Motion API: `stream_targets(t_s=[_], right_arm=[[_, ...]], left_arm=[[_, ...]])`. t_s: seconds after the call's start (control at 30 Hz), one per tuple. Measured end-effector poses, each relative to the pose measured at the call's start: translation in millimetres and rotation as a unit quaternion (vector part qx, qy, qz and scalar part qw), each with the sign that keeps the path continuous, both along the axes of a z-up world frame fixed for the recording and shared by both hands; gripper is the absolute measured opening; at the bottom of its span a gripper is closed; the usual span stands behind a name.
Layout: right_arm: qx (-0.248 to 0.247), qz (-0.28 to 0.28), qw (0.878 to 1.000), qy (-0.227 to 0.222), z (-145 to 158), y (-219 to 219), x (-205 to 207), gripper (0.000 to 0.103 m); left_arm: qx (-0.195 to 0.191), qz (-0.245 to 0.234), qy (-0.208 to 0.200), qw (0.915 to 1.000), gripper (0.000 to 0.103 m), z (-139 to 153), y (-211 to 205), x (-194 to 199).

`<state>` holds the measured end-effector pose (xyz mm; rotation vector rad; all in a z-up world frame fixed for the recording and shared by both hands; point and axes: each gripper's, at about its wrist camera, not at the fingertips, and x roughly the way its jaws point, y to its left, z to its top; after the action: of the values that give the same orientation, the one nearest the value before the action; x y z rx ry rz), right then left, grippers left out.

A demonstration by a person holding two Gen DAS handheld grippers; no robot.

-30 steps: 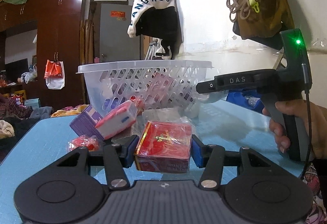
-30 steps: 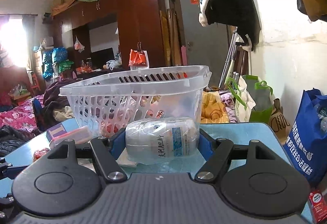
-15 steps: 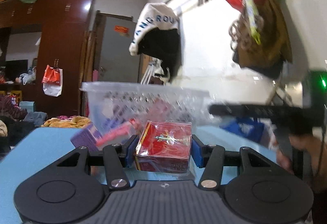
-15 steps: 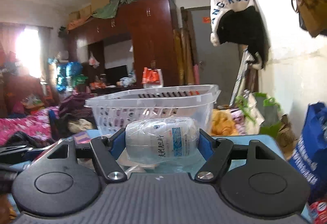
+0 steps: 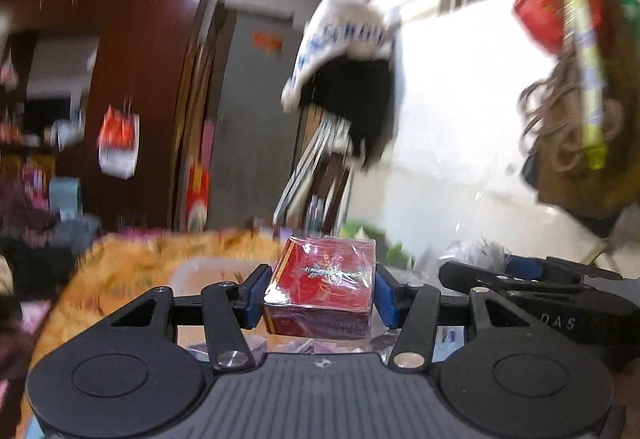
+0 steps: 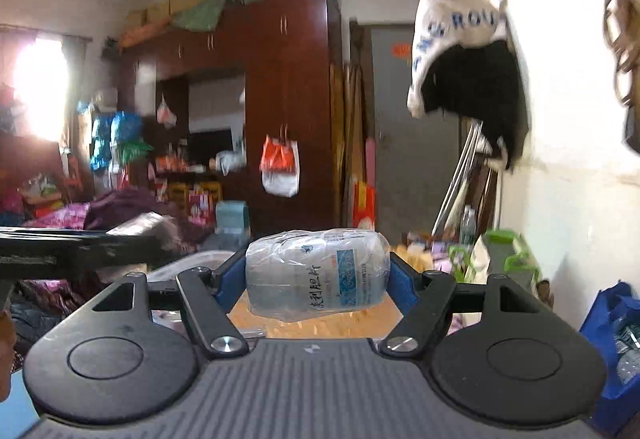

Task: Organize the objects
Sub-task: 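Carry the red gift box and white bottle into the basket and open both tools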

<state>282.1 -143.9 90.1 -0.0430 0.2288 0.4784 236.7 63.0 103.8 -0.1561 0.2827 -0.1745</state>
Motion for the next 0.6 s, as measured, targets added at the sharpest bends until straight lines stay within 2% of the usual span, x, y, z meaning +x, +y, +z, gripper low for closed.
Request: stream_targets(t_s=[0.07,0.13,0.17,0.2,0.23,0.33,0.43,0.53,0.6], right_arm=[[-0.024,0.002,1.000,0.001,-5.8,7.2,10.6,0.074],[-0.040,-0.001,0.999,-0.008,-12.7,11.3,15.1,0.076],[-0.042,-0.003,0.999,-0.009,-15.2,11.4,14.6,0.083],[-0.038,-0.008,0.999,-0.009,-18.1,10.1,13.2,0.090],[-0.031,-0.012,0.999,-0.014,-21.0,8.2,10.8,0.103],[-0.003,0.014,1.000,-0.016,-23.0,-2.5,-8.4,0.103],[0.031,0.015,0.999,-0.013,-25.2,-16.7,-34.9,0.103],[0.058,0.025,0.997,0.046,-43.4,-30.0,-56.8,0.103],[0.043,0.038,0.994,0.092,-61.8,-31.4,-64.1,0.103]], left_arm=[[0.010,0.012,0.020,0.9997,0.057,-5.2,-4.8,18.3],[0.023,0.040,0.020,0.9988,0.059,-9.4,-8.0,29.1],[0.023,0.050,0.020,0.9983,0.064,-12.5,-8.0,34.5],[0.020,0.058,0.026,0.9978,0.082,-16.0,-6.9,39.9],[0.016,0.061,0.035,0.9974,0.090,-20.7,-4.8,45.8],[0.010,0.061,0.033,0.9976,0.090,-28.7,4.3,42.6],[0.021,0.047,0.026,0.9983,0.090,-27.1,9.1,19.3],[0.040,0.026,0.005,0.9988,0.090,-29.0,15.3,-24.3],[0.039,0.010,0.010,0.9991,0.090,-39.1,22.5,-55.7]])
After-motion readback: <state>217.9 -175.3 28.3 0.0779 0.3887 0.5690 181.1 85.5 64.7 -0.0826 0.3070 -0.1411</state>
